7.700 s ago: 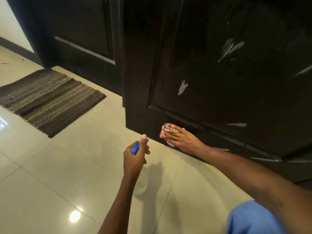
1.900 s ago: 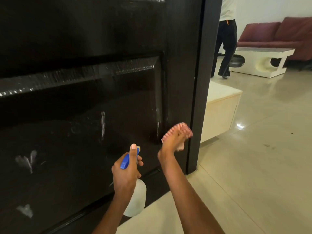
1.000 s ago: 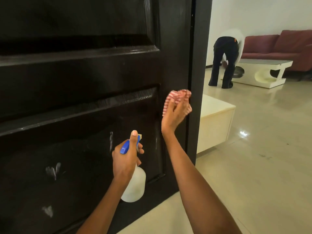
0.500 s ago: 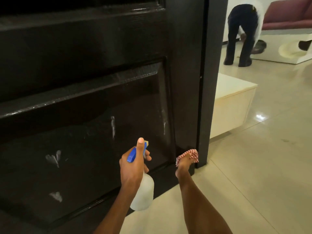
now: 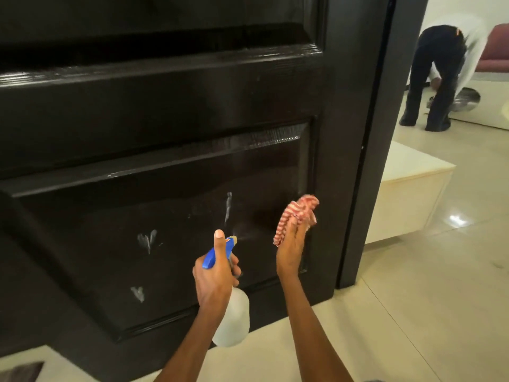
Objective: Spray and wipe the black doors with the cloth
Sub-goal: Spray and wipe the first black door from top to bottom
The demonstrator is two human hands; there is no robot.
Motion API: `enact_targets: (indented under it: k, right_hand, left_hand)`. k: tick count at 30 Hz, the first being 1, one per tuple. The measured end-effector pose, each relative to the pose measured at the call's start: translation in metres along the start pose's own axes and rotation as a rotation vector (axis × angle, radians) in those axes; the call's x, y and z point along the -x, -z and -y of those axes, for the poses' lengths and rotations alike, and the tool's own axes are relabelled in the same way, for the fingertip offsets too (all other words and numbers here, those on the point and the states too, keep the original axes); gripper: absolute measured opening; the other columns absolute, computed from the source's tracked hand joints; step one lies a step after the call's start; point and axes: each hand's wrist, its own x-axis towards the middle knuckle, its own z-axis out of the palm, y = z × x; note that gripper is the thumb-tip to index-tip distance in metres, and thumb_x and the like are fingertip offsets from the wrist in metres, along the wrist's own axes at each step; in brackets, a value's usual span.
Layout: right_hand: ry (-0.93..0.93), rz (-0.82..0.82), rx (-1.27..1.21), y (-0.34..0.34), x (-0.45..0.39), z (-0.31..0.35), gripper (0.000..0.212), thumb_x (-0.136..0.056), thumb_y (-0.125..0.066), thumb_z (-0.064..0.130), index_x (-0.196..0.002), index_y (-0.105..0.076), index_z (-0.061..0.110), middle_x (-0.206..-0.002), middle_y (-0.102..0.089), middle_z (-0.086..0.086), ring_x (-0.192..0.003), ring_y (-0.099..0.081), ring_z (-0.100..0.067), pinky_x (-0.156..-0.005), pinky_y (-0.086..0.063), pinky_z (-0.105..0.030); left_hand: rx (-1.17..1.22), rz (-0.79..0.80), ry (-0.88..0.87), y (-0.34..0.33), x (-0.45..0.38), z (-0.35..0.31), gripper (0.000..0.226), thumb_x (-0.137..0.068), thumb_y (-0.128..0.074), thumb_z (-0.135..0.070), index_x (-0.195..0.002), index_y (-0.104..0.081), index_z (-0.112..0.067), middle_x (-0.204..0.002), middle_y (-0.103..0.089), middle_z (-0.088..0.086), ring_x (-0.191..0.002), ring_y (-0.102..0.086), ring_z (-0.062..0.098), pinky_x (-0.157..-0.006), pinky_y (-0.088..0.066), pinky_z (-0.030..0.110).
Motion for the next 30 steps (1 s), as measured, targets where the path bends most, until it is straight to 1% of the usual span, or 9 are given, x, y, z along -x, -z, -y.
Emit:
enact_targets:
  k: [4,8,12,16,21,23,25,27,30]
  right_hand:
    - [0.325,0.063,0.156,-0.026,0.012,0.031,0.062,-0.107,-0.028,0.054,-0.16,0.0,0.041,-0.168,0.002,0.017,-0.156,0.004,-0.005,-0.129,-0.003,-0.046]
    - [0.575,0.155,0.455,-0.055,0.032,0.046,0.06,-0.105,-0.02,0.061,-0.157,0.01,0.051,-0.169,0.011,-0.002,-0.157,0.013,-0.025,-0.126,0.005,-0.053]
    - [0.888,0.268,0.71,-0.094,0.06,0.044,0.071,-0.1,-0.042,0.063,-0.159,-0.017,0.032,-0.17,-0.005,-0.01,-0.157,0.005,-0.033,-0.124,0.003,-0.057]
    - [1.067,0.175,0.823,-0.092,0.046,0.015,0.074,-0.094,-0.06,0.051,-0.154,-0.025,0.026,-0.166,-0.015,-0.011,-0.156,-0.009,-0.035,-0.122,-0.004,-0.067]
    - [0.572,-0.128,0.613,-0.051,-0.002,0.006,0.075,-0.101,-0.043,0.055,-0.159,-0.023,0.012,-0.165,-0.021,-0.021,-0.154,-0.015,-0.037,-0.125,-0.008,-0.055]
    - [0.248,-0.239,0.386,-0.035,-0.011,-0.02,0.08,-0.101,-0.031,0.066,-0.157,-0.026,0.008,-0.16,-0.034,-0.019,-0.149,-0.031,-0.037,-0.123,-0.024,-0.047]
    - [-0.191,-0.376,0.069,-0.021,-0.009,-0.056,0.082,-0.099,-0.034,0.067,-0.158,-0.024,0.011,-0.153,-0.042,-0.021,-0.138,-0.045,-0.042,-0.115,-0.038,-0.05]
    - [-0.514,-0.392,-0.112,-0.013,-0.007,-0.08,0.082,-0.098,-0.038,0.066,-0.163,-0.011,0.024,-0.162,-0.029,-0.016,-0.144,-0.037,-0.041,-0.117,-0.035,-0.056]
    - [-0.591,-0.401,-0.194,-0.023,-0.016,-0.051,0.087,-0.092,-0.034,0.075,-0.162,-0.015,0.027,-0.164,-0.027,-0.013,-0.147,-0.033,-0.038,-0.119,-0.03,-0.053]
  left_hand:
    - [0.045,-0.137,-0.015,0.028,0.005,-0.004,0.079,-0.089,-0.04,-0.074,-0.074,-0.067,-0.002,-0.059,-0.064,0.009,-0.05,-0.057,0.02,-0.053,-0.052,0.031]
    - [0.07,-0.217,-0.08,0.055,0.006,-0.007,0.068,-0.092,-0.039,-0.073,-0.078,-0.071,-0.014,-0.069,-0.071,0.009,-0.048,-0.056,0.022,-0.057,-0.052,0.038]
    - [0.059,-0.239,-0.126,0.072,0.003,-0.008,0.069,-0.091,-0.04,-0.072,-0.082,-0.071,-0.011,-0.072,-0.071,0.007,-0.05,-0.059,0.021,-0.057,-0.054,0.036]
    - [0.053,-0.218,-0.126,0.075,-0.001,-0.005,0.065,-0.09,-0.041,-0.071,-0.086,-0.072,-0.013,-0.074,-0.071,0.007,-0.051,-0.059,0.02,-0.056,-0.053,0.032]
    - [0.069,-0.17,-0.109,0.067,-0.003,-0.008,0.06,-0.092,-0.043,-0.067,-0.085,-0.073,-0.015,-0.073,-0.071,0.007,-0.051,-0.058,0.02,-0.055,-0.052,0.032]
    - [0.055,-0.141,-0.105,0.063,-0.002,-0.008,0.06,-0.092,-0.044,-0.066,-0.087,-0.072,-0.014,-0.073,-0.07,0.008,-0.051,-0.059,0.019,-0.054,-0.052,0.032]
    - [0.056,-0.114,-0.109,0.06,-0.001,-0.008,0.059,-0.091,-0.045,-0.065,-0.087,-0.073,-0.014,-0.072,-0.07,0.008,-0.052,-0.061,0.019,-0.054,-0.053,0.032]
    - [0.066,-0.1,-0.109,0.059,0.001,-0.007,0.059,-0.09,-0.046,-0.065,-0.089,-0.073,-0.013,-0.073,-0.07,0.01,-0.054,-0.061,0.021,-0.053,-0.053,0.031]
    - [0.057,-0.065,-0.127,0.057,0.001,-0.012,0.059,-0.09,-0.045,-0.064,-0.092,-0.074,-0.013,-0.073,-0.07,0.011,-0.054,-0.06,0.022,-0.049,-0.051,0.025]
